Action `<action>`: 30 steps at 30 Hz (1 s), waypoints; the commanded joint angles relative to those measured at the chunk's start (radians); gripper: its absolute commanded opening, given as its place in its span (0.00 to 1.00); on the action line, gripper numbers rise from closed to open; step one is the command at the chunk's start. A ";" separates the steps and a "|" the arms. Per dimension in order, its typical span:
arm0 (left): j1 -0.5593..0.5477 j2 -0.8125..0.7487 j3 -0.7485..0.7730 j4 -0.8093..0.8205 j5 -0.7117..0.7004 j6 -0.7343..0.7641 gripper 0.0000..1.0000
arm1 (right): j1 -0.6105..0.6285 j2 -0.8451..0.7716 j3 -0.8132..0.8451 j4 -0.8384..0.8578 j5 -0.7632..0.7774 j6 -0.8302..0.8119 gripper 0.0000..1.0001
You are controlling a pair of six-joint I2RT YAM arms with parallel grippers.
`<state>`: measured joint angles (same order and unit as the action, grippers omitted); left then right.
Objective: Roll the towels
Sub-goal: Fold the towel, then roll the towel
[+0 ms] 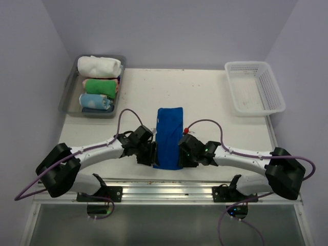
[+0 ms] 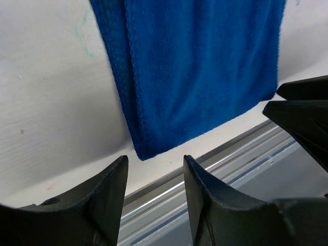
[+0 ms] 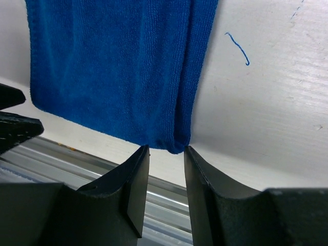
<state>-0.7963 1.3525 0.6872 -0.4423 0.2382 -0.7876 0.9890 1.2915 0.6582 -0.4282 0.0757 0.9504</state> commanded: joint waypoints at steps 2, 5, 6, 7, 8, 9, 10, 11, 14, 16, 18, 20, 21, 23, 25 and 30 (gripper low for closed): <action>-0.023 0.027 -0.070 0.129 0.036 -0.056 0.50 | 0.013 0.020 -0.014 0.034 -0.002 0.024 0.38; -0.024 0.054 -0.083 0.165 0.035 -0.065 0.46 | 0.013 0.035 -0.028 0.045 0.006 0.025 0.38; -0.024 0.066 -0.077 0.162 0.027 -0.065 0.44 | 0.013 0.040 -0.031 0.052 0.006 0.025 0.37; -0.024 0.069 -0.075 0.162 0.018 -0.067 0.42 | 0.013 0.054 -0.032 0.055 0.004 0.025 0.37; -0.024 0.077 -0.074 0.163 0.006 -0.067 0.40 | 0.013 0.060 -0.034 0.060 0.004 0.027 0.36; -0.024 0.089 -0.065 0.162 0.006 -0.067 0.39 | 0.013 0.068 -0.034 0.063 0.003 0.025 0.33; -0.024 0.094 -0.061 0.163 0.004 -0.067 0.34 | 0.013 0.075 -0.032 0.065 0.003 0.025 0.31; -0.024 0.102 -0.058 0.165 0.006 -0.067 0.30 | 0.013 0.077 -0.032 0.068 0.003 0.027 0.29; -0.024 0.112 -0.046 0.159 0.003 -0.067 0.14 | 0.013 0.065 -0.028 0.060 0.013 0.031 0.14; -0.024 0.111 -0.025 0.128 -0.005 -0.065 0.00 | 0.013 0.049 -0.023 0.039 0.030 0.039 0.04; -0.024 0.094 0.003 0.084 -0.026 -0.064 0.00 | 0.013 0.017 -0.014 0.011 0.059 0.037 0.00; -0.024 0.079 0.024 0.054 -0.045 -0.064 0.00 | 0.013 -0.001 -0.002 -0.009 0.073 0.036 0.00; -0.024 0.063 0.047 0.030 -0.045 -0.062 0.00 | 0.013 -0.004 0.013 -0.027 0.079 0.033 0.00; -0.023 0.050 0.070 0.010 -0.051 -0.062 0.00 | 0.013 -0.009 0.038 -0.052 0.088 0.028 0.00; -0.023 0.045 0.104 -0.019 -0.057 -0.062 0.00 | 0.013 -0.011 0.055 -0.070 0.108 0.019 0.00; -0.021 0.057 0.173 -0.071 -0.073 -0.064 0.00 | 0.010 -0.017 0.106 -0.122 0.168 0.007 0.00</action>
<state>-0.8188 1.4277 0.8032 -0.4606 0.1967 -0.8539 0.9966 1.3041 0.7097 -0.4931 0.1650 0.9665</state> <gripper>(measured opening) 0.018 0.022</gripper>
